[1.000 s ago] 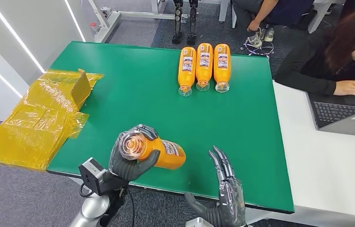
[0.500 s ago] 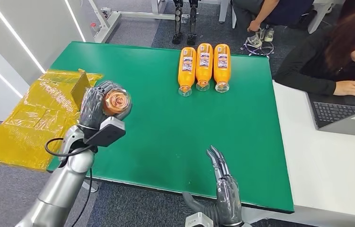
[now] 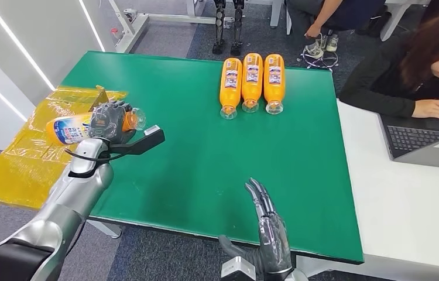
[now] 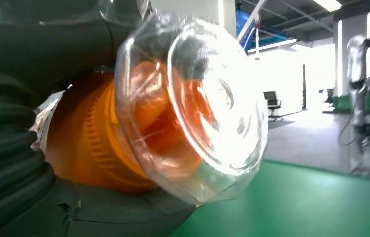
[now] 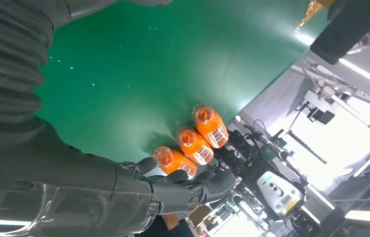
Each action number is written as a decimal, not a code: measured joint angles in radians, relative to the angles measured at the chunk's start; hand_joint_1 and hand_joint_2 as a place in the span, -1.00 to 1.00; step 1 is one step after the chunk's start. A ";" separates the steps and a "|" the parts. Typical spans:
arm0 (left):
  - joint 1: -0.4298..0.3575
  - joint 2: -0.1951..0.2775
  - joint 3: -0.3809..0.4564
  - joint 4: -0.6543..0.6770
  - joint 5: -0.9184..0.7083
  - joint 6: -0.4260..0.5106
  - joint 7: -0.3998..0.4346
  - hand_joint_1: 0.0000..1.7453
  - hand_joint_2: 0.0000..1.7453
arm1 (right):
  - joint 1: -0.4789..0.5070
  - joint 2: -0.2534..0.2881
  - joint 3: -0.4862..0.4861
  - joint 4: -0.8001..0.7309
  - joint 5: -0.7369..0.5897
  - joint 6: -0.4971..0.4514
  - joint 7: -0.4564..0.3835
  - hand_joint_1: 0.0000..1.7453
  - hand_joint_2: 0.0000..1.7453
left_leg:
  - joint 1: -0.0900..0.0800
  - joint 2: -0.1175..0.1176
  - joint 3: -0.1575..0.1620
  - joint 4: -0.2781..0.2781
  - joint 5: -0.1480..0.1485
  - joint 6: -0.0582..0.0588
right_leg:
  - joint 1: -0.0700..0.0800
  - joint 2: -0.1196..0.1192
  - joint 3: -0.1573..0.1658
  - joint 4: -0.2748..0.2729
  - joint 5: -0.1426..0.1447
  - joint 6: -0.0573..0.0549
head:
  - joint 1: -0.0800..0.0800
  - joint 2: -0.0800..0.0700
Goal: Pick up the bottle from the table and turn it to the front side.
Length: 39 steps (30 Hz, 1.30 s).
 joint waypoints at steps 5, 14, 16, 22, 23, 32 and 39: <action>-0.057 -0.001 -0.041 0.134 -0.089 -0.094 0.119 1.00 1.00 | -0.017 0.000 0.008 0.013 -0.031 0.008 -0.004 -1.00 1.00 | 0.000 0.000 0.000 0.000 0.000 0.000 | 0.000 0.000 0.000 0.000 0.000 0.000 | 0.000 0.000; -0.111 0.000 -0.094 0.254 -0.160 -0.263 0.221 -0.17 1.00 | -0.032 -0.001 0.019 0.034 -0.074 0.017 -0.034 -1.00 1.00 | 0.000 0.000 0.000 0.000 0.000 0.000 | 0.000 0.001 0.000 0.000 0.000 0.000 | 0.000 0.000; -0.112 0.007 -0.100 0.266 -0.173 -0.288 0.232 -1.00 1.00 | -0.037 -0.004 0.024 0.043 -0.090 0.017 -0.046 -1.00 1.00 | 0.000 0.001 0.000 0.000 0.000 0.000 | 0.000 0.001 0.000 0.000 0.000 0.000 | 0.000 0.000; -0.113 0.036 -0.116 0.292 -0.199 -0.351 0.254 -1.00 1.00 | -0.061 -0.007 0.042 0.071 -0.105 0.022 -0.055 -1.00 1.00 | 0.000 0.001 0.000 0.000 0.000 0.000 | 0.000 0.001 0.000 0.000 0.000 0.000 | 0.000 0.000; -0.113 0.039 -0.118 0.294 -0.203 -0.355 0.255 -1.00 1.00 | -0.064 -0.007 0.044 0.074 -0.104 0.023 -0.053 -1.00 1.00 | 0.000 0.001 0.000 0.000 0.000 0.000 | 0.000 0.001 0.000 0.000 0.000 0.000 | 0.000 0.000; -0.139 0.041 -0.137 0.305 -0.241 -0.386 0.254 -1.00 1.00 | -0.074 -0.007 0.051 0.079 -0.101 0.031 -0.035 -1.00 1.00 | 0.000 0.001 0.000 0.000 0.000 0.000 | 0.000 0.001 0.000 0.000 0.000 0.000 | 0.000 0.000; -0.159 0.034 -0.146 0.305 -0.256 -0.386 0.232 -1.00 1.00 | -0.075 -0.007 0.051 0.079 -0.100 0.037 -0.034 -1.00 1.00 | 0.000 0.000 0.000 0.000 0.000 0.000 | 0.000 0.001 -0.001 0.000 0.000 0.000 | 0.000 0.000</action>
